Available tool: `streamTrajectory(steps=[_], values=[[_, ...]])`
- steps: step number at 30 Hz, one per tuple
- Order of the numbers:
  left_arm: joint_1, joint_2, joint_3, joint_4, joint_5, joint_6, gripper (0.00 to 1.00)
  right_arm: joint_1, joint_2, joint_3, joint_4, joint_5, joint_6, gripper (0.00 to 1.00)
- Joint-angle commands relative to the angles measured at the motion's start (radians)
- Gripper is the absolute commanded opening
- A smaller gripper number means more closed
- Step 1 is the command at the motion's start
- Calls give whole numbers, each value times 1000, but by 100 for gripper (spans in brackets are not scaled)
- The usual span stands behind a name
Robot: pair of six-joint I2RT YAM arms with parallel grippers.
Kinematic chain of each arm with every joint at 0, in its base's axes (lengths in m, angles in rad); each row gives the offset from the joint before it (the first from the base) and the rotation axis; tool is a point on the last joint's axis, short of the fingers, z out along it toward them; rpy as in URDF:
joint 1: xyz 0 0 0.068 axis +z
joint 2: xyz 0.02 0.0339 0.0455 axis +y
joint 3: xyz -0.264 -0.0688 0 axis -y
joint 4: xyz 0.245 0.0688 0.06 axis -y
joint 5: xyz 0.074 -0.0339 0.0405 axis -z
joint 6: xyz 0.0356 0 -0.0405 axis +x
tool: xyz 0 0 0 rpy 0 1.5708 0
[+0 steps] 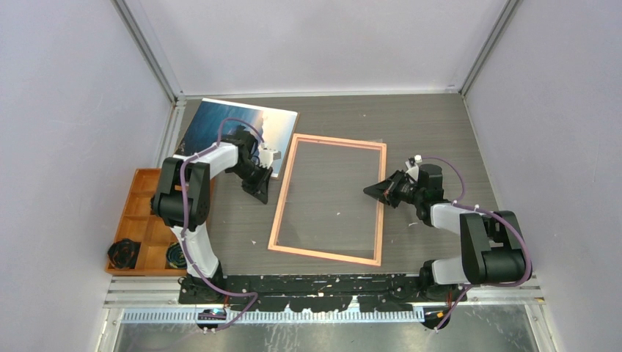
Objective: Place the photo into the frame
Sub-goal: Place the photo frame item in the photo frame.
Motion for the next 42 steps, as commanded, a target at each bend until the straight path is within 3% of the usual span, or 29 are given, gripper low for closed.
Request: streamTrajectory(steps=[1, 8, 21, 31, 42], values=[[-10, -7, 3, 17, 5, 8, 4, -6, 16, -1, 50, -20, -13, 1], [-28, 4, 4, 31, 0, -2, 4, -5, 29, -7, 84, -32, 6, 1], [-86, 65, 16, 67, -23, -30, 3, -5, -15, -58, 332, -60, 127, 1], [-97, 71, 18, 70, -28, -34, 2, -6, 87, -82, 575, -65, 253, 1], [-110, 76, 18, 71, -21, -31, 1, 0, 164, -105, 725, -45, 341, 1]])
